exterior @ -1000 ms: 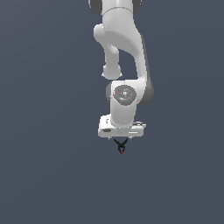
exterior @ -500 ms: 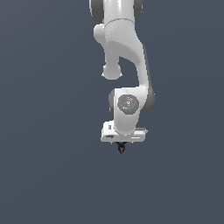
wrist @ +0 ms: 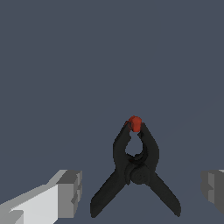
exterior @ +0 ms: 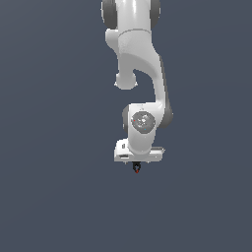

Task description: Pick up the object and move it to a goal position.

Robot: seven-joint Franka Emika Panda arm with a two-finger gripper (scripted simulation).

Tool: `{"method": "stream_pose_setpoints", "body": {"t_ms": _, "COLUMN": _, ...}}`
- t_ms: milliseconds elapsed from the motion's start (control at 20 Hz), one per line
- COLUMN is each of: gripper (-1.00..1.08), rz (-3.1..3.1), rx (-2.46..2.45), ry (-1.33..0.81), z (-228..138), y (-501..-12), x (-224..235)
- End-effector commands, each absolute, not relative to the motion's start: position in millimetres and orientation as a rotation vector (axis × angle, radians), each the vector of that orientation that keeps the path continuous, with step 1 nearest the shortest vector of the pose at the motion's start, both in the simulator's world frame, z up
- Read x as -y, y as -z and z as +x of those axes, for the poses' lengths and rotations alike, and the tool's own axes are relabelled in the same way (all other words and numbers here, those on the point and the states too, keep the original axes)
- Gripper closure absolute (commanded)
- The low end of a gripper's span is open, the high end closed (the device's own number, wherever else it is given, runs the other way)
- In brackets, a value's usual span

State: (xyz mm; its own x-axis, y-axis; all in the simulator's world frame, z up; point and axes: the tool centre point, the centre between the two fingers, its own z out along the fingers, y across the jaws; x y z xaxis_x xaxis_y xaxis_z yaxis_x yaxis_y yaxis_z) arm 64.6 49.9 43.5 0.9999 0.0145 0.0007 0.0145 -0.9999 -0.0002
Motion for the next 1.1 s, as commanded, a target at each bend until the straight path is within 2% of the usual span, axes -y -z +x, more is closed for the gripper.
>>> {"method": "stream_pose_setpoints", "body": {"t_ms": 0, "gripper": -0.92, "rz": -3.142, "rx": 0.023, "ry": 0.000, "z": 64, "y": -30, "x": -50}}
{"method": "stream_pose_setpoints", "body": {"t_ms": 400, "gripper": -0.92, "rz": -3.142, "rx": 0.023, "ry": 0.000, "z": 65, "y": -13, "x": -50}}
{"method": "stream_pose_setpoints", "body": {"t_ms": 450, "gripper": 1.08, "rz": -3.142, "rx": 0.023, "ry": 0.000, "z": 65, "y": -13, "x": -50}}
{"method": "stream_pose_setpoints", "body": {"t_ms": 1050, "gripper": 1.08, "rz": -3.142, "rx": 0.023, "ry": 0.000, "z": 65, "y": -14, "x": -48}}
